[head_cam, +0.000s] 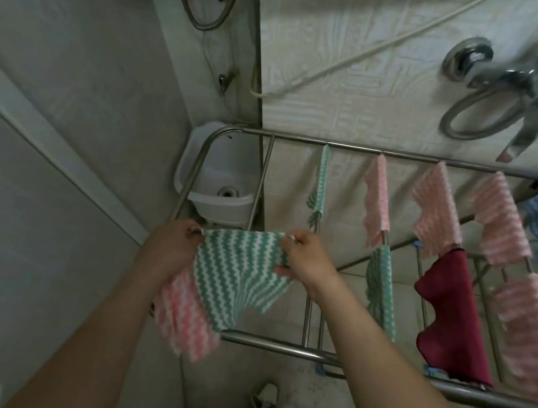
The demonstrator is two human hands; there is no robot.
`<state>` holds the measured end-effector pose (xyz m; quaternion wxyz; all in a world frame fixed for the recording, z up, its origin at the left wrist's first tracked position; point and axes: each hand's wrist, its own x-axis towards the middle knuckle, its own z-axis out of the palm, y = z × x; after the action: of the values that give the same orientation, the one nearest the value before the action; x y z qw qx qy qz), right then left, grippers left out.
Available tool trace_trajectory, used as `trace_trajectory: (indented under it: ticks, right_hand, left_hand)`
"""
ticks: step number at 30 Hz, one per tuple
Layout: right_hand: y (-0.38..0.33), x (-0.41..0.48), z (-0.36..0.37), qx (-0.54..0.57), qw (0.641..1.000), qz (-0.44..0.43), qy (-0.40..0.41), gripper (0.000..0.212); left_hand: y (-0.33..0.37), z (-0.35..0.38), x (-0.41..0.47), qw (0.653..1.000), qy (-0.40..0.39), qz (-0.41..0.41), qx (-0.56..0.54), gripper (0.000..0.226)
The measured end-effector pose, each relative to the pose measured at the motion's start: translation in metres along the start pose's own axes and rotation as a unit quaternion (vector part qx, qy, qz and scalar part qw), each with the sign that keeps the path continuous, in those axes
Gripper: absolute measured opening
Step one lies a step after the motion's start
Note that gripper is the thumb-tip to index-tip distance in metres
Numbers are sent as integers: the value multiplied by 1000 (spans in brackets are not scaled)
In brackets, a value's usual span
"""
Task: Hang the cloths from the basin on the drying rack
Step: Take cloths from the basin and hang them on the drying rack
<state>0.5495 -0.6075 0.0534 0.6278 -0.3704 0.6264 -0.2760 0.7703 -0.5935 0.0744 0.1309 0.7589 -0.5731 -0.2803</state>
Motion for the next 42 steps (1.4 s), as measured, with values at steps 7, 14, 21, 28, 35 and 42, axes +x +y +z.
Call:
trace_trajectory:
  ticks: [7, 14, 21, 28, 35, 42]
  right_hand:
    - [1, 15, 18, 19, 998, 37, 43, 27]
    - [-2, 17, 25, 18, 998, 37, 51, 26]
    - [-7, 20, 27, -56, 996, -6, 71, 10]
    - [0, 14, 30, -252, 949, -116, 150, 38]
    - [0, 18, 47, -183, 966, -131, 127, 19]
    - [-12, 9, 51, -316, 923, -160, 149, 18]
  left_hand:
    - [10, 5, 2, 997, 72, -4, 4, 30]
    - [25, 22, -32, 978, -205, 13, 40, 47]
    - [19, 6, -25, 980, -189, -6, 57, 20]
    - [17, 1, -35, 987, -146, 18, 60, 28]
    - [25, 20, -42, 984, -159, 24, 75, 32]
    - [25, 18, -46, 981, -170, 32, 88, 32]
